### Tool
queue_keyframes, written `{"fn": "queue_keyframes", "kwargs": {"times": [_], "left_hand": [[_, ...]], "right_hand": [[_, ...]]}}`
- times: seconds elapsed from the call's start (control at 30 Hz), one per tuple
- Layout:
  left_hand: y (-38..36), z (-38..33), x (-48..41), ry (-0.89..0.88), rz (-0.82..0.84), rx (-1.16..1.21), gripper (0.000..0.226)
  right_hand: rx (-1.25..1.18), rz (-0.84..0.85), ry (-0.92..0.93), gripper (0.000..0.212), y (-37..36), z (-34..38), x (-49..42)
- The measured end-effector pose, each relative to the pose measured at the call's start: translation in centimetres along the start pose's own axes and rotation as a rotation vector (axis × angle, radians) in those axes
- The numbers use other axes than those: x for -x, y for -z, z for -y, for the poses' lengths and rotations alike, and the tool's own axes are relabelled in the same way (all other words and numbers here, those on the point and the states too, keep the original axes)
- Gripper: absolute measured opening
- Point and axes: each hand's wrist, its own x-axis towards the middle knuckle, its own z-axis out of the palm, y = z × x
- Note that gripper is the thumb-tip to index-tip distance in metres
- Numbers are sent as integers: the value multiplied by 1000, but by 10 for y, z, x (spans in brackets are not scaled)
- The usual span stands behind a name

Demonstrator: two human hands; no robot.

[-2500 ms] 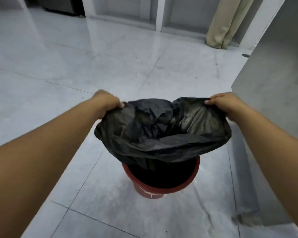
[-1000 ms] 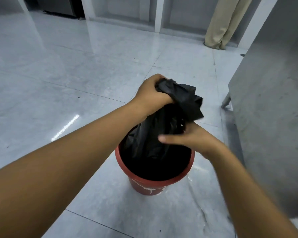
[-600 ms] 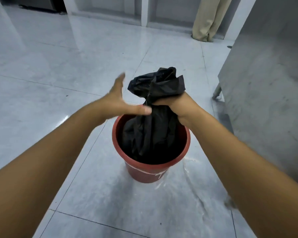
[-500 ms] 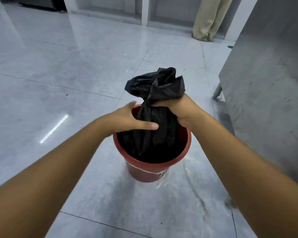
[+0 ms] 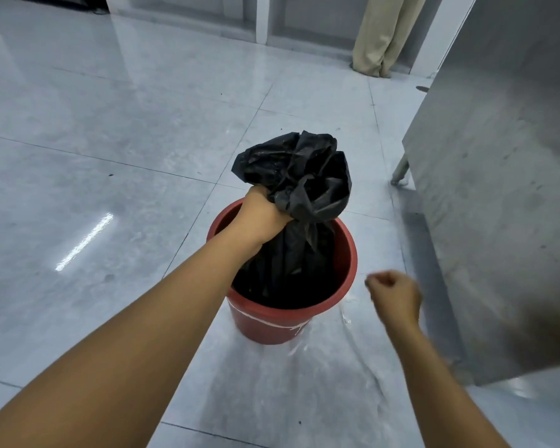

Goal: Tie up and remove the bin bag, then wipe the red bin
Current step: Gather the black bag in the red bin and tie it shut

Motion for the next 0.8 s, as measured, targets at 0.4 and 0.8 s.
{"fn": "queue_keyframes", "kwargs": {"times": [0.4, 0.8], "left_hand": [[13, -3, -2, 98, 156, 85, 29], [17, -11, -5, 138, 178, -86, 21]], "right_hand": [[498, 102, -408, 29, -48, -131, 43], [183, 211, 482, 42, -9, 127, -14]]}}
